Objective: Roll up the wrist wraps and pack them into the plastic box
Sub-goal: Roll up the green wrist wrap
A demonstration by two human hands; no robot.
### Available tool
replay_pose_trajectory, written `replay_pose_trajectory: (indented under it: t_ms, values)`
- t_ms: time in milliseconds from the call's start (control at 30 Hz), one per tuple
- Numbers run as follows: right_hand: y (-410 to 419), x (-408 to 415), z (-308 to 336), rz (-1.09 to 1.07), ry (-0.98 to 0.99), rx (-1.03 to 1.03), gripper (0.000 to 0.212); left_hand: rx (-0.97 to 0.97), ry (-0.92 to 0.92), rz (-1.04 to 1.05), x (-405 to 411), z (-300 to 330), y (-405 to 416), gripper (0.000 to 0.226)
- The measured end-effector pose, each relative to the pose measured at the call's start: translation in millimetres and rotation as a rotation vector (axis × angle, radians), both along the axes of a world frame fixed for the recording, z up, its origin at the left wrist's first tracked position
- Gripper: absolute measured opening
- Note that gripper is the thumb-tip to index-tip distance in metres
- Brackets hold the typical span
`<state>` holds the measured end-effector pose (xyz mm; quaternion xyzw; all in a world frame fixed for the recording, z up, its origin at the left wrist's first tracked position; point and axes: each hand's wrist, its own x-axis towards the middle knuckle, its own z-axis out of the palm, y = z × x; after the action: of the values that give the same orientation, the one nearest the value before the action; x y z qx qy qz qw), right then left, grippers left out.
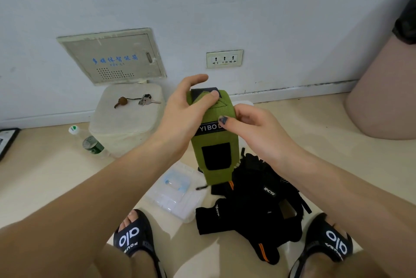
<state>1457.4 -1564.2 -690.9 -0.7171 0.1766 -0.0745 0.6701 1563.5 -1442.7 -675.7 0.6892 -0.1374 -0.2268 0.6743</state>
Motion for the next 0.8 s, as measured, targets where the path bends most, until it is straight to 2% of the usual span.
replay_pose_trajectory:
  t_ms: [100, 267, 367, 467, 633, 800]
  values:
    - [0.6, 1.1, 0.3, 0.033, 0.039, 0.043, 0.012, -0.031, 0.036, 0.027, 4.5, 4.3, 0.0, 0.034]
    - [6.2, 0.1, -5.6, 0.146, 0.116, 0.103, 0.017, -0.033, 0.211, 0.123, 21.6, 10.4, 4.4, 0.036]
    - [9.3, 2.3, -6.7, 0.078, 0.086, 0.097, 0.017, 0.03, 0.186, 0.096, 18.6, 6.2, 2.5, 0.036]
    - [5.5, 5.0, -3.4, -0.021, 0.079, 0.124, 0.024, 0.066, 0.128, -0.015, -3.2, -6.6, -1.2, 0.03]
    - [8.0, 2.7, -2.5, 0.037, 0.169, 0.221, 0.027, 0.016, 0.162, 0.002, -9.0, -7.8, -1.5, 0.032]
    - [13.6, 0.1, -6.5, 0.071, 0.18, 0.069, 0.02, -0.001, 0.3, 0.035, 0.2, -0.8, 2.1, 0.029]
